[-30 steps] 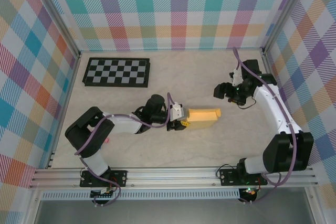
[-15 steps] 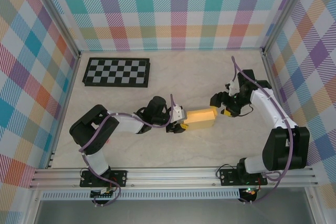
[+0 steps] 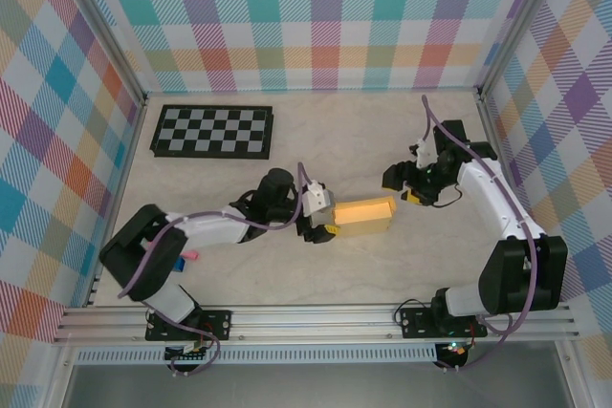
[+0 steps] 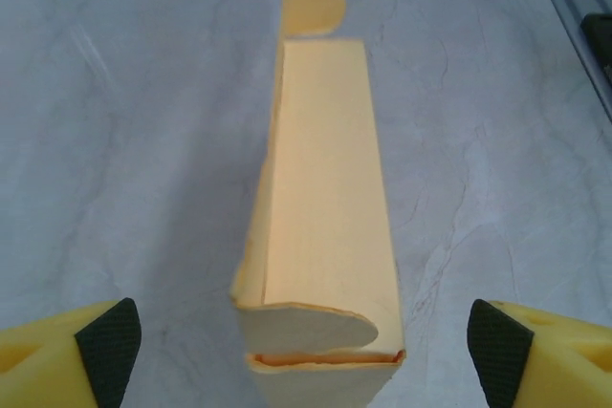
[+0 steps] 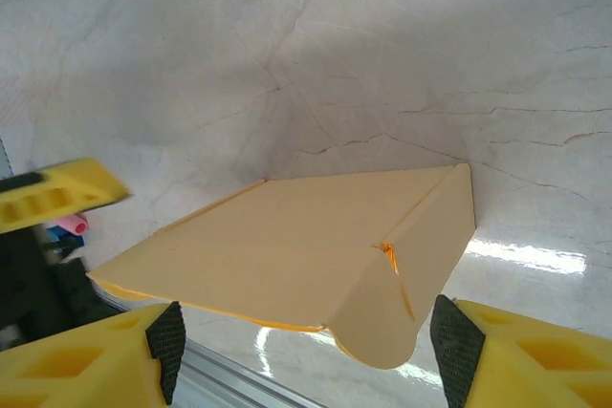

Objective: Fold the paper box

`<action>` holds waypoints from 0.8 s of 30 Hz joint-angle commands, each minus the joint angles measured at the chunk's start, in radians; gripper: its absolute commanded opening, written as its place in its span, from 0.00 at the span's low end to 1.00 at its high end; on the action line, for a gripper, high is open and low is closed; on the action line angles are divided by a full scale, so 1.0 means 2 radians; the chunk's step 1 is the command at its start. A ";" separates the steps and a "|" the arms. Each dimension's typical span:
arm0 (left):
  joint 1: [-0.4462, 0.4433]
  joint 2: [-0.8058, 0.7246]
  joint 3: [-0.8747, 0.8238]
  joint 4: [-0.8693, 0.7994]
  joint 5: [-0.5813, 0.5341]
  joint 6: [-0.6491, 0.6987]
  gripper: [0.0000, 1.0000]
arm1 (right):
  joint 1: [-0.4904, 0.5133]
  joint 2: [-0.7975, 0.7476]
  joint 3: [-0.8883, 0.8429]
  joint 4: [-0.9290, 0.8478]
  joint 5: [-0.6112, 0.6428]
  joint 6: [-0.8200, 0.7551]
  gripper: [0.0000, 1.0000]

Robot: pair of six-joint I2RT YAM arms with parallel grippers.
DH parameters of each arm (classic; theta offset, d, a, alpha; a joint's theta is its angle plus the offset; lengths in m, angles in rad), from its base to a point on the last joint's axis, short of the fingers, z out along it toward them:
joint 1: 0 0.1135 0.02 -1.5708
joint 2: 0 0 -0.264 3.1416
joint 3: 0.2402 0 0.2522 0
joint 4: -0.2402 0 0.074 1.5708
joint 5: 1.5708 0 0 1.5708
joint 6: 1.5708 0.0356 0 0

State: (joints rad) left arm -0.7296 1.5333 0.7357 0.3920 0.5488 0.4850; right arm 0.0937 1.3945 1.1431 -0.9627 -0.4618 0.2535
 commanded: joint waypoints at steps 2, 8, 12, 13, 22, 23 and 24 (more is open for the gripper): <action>0.008 -0.097 -0.011 -0.067 -0.040 -0.078 1.00 | 0.008 -0.006 0.011 -0.010 0.010 -0.008 0.64; 0.008 -0.213 -0.008 -0.142 -0.154 -0.273 1.00 | 0.012 -0.017 0.008 -0.011 0.007 -0.010 0.60; 0.009 -0.201 0.066 -0.323 -0.296 -0.540 1.00 | 0.021 -0.015 0.006 -0.011 0.004 -0.010 0.59; 0.010 -0.180 0.095 -0.382 -0.295 -0.569 1.00 | 0.023 -0.015 0.006 -0.011 0.004 -0.008 0.58; -0.039 -0.066 0.184 -0.483 -0.184 -0.637 1.00 | 0.039 -0.017 -0.014 0.000 0.005 0.006 0.57; -0.045 -0.062 0.186 -0.482 -0.180 -0.636 0.98 | 0.041 -0.016 -0.015 0.000 0.005 0.006 0.57; -0.050 -0.061 0.188 -0.481 -0.179 -0.635 0.98 | 0.043 -0.016 -0.013 -0.002 0.004 0.006 0.57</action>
State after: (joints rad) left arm -0.7998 1.4044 1.0710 -0.4843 0.1390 -0.7136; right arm 0.1688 1.3815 1.1275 -0.9623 -0.4389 0.2539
